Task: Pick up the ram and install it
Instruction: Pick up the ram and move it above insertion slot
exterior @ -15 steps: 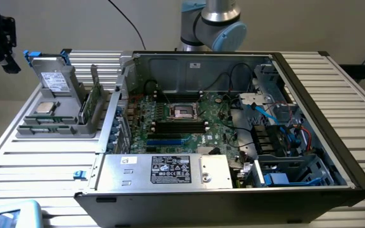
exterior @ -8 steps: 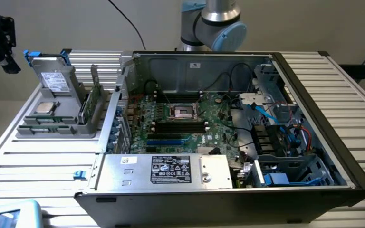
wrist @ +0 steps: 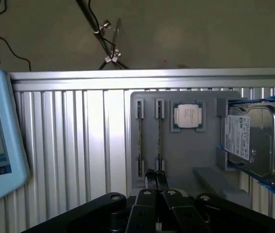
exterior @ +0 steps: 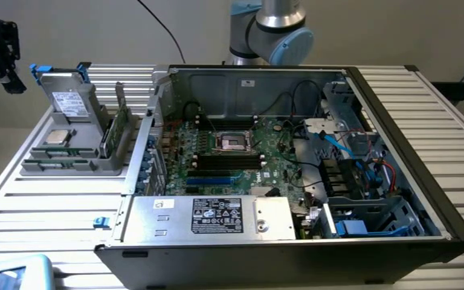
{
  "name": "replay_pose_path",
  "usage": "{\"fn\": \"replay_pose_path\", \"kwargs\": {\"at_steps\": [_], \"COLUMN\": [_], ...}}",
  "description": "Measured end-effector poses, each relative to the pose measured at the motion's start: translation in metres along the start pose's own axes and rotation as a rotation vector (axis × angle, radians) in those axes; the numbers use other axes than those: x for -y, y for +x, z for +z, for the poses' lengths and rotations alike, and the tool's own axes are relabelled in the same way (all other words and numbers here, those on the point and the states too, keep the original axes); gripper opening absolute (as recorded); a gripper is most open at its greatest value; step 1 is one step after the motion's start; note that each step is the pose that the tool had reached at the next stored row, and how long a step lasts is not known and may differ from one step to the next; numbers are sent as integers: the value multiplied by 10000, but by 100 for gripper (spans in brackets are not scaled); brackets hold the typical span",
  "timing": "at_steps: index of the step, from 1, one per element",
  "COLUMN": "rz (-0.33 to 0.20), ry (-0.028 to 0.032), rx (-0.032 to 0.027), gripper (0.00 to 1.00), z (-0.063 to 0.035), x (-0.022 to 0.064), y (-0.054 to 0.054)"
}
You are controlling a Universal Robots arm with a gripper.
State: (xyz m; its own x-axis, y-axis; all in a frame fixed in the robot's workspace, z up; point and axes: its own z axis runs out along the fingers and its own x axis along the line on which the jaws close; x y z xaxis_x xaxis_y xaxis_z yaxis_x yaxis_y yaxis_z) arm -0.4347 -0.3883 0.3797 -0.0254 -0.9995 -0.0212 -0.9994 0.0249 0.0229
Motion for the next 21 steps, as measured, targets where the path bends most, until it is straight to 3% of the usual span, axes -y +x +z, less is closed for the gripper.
{"fn": "replay_pose_path", "kwargs": {"at_steps": [15,17,20,21], "rz": [-28,-29,-31,-31], "ry": [-1,-1,-1,-1], "rx": [-1,-1,-1,-2], "gripper": [12,18,36,36], "z": [0,0,0,1], "x": [0,0,0,0], "y": [0,0,0,0]}}
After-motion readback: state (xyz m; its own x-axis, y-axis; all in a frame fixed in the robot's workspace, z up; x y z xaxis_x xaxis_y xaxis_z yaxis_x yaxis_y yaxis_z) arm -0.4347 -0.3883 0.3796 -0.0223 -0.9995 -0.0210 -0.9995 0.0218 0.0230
